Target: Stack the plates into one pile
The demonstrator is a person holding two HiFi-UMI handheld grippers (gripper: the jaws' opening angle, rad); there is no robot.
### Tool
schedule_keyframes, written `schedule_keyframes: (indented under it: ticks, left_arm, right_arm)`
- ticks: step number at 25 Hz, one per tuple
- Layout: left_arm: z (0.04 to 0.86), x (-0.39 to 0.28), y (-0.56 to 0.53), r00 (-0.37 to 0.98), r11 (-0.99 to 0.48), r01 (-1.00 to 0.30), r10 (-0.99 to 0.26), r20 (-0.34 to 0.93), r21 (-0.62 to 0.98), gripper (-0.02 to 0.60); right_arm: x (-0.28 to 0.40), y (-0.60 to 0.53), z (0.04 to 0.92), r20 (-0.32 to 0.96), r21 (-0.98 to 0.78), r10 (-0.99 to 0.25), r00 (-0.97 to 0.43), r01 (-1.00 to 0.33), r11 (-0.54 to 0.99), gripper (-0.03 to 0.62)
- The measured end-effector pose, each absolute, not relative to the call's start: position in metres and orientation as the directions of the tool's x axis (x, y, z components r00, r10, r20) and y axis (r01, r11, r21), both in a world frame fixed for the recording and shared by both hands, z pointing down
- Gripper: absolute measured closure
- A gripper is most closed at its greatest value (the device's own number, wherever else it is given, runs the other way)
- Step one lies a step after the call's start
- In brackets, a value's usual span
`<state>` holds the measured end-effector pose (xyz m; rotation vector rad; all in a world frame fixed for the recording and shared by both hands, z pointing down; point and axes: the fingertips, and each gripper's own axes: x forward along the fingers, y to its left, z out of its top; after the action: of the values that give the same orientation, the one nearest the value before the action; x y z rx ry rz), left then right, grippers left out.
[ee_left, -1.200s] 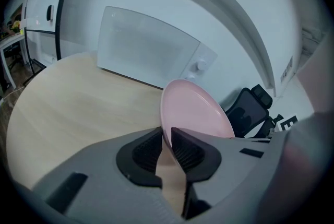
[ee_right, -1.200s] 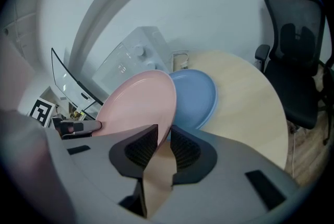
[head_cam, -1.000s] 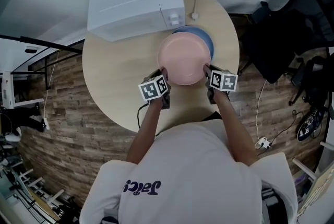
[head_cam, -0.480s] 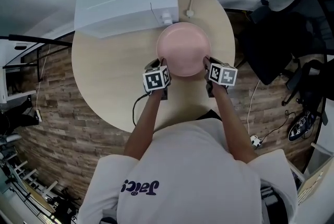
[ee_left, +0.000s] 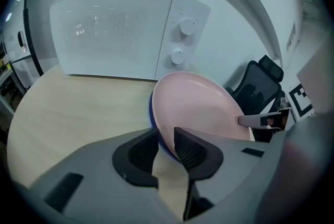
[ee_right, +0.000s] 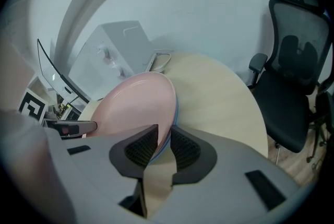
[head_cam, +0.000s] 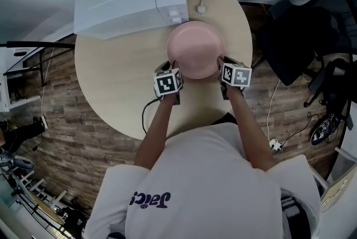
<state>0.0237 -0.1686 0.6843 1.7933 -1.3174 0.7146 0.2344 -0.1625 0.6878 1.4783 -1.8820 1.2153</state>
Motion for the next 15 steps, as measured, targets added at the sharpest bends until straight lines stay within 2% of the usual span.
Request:
schedule_keyframes:
  ticks: [9,12,15]
  left_arm:
    - [0.69,0.018,-0.169,0.288,-0.172,-0.958,-0.513,0.809,0.232,0.475]
    - [0.688,0.013,-0.172,0.274,-0.171,-0.961,-0.528,0.804,0.215,0.409]
    - [0.686,0.009,-0.173,0.285,-0.15,-0.959,-0.54,0.792,0.243,0.394]
  right_arm:
    - [0.236,-0.168,0.69,0.779,-0.321,-0.559,-0.286,-0.946,0.037,0.507]
    - [0.239,-0.175,0.684,0.768,-0.301,-0.58,-0.272,-0.952,0.048,0.482]
    - [0.242,-0.177,0.682,0.765,-0.293,-0.586,-0.267,-0.955,0.052,0.468]
